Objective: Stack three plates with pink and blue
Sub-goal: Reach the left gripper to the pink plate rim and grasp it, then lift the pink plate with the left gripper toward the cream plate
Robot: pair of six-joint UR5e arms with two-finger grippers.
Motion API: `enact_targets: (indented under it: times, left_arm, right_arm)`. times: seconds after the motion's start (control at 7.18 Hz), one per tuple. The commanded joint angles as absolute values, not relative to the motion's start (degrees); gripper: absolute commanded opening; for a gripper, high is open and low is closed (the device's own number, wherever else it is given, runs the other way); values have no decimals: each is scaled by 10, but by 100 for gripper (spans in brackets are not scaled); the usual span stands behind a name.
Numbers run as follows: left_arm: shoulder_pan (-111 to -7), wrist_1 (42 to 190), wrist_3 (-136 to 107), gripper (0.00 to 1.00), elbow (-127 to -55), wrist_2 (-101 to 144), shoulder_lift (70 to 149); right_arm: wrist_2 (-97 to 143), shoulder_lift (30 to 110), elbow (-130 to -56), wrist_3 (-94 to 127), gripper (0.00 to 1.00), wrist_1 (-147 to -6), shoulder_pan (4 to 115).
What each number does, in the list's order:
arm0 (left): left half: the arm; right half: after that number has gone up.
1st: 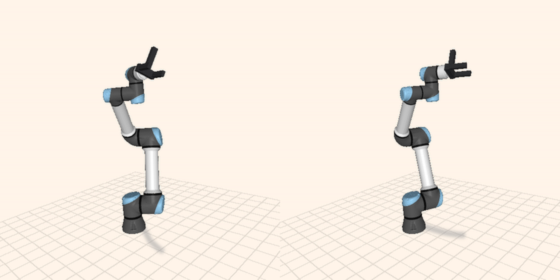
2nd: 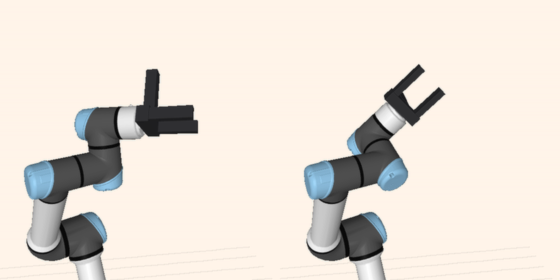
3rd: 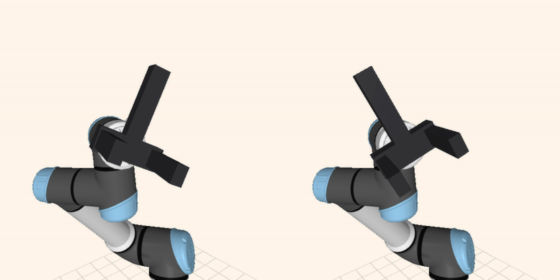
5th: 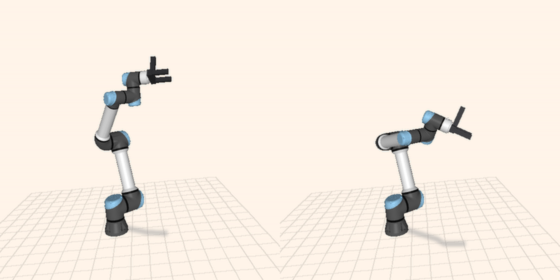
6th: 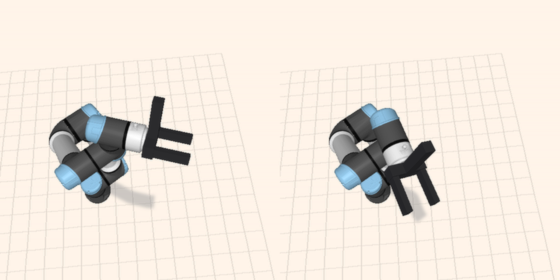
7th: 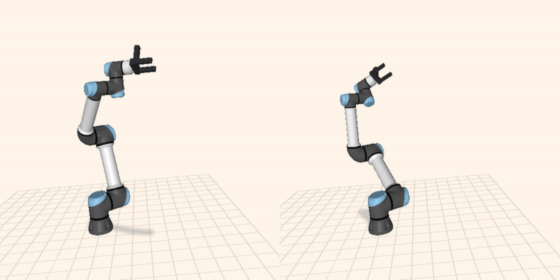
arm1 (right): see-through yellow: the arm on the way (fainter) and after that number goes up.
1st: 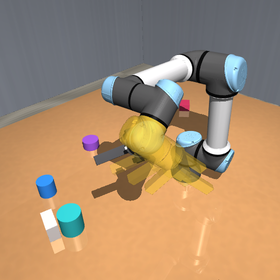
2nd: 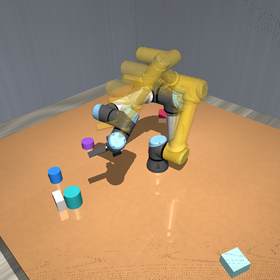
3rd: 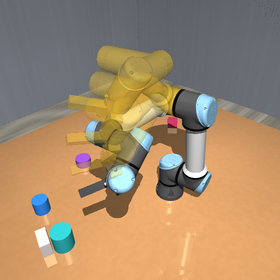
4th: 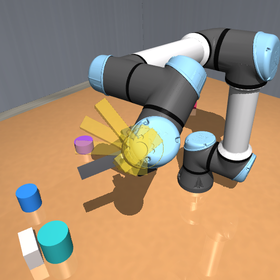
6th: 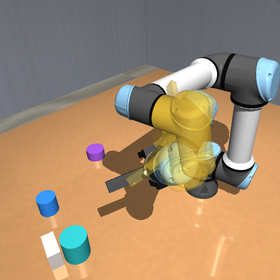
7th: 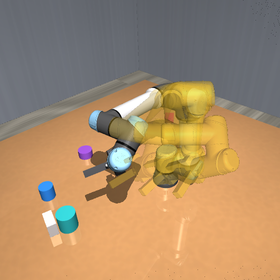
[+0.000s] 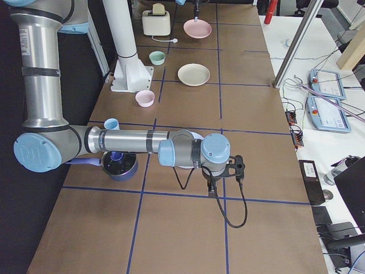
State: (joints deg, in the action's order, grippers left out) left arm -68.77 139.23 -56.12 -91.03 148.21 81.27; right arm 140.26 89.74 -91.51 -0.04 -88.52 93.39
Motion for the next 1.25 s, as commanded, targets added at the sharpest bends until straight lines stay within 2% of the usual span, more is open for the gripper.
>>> enact_targets:
  times: [0.0,0.42,0.7,1.11]
  left_arm:
    - [-706,1361,-610,0,-918,1499,884]
    - [-621,1352,-784,0,-926,1426,1003]
    - [-501,1352,-886,0,-985,1312,1012]
    - [-348,1293,-980,0,-992,1156,1105]
  right_arm:
    - [1404,897,-914,0,100,-885,933]
    - [1404,896,-918,13,100,-885,931]
    - [1406,894,-920,26,100,-884,926]
    - [1406,892,-920,27,100,-881,921]
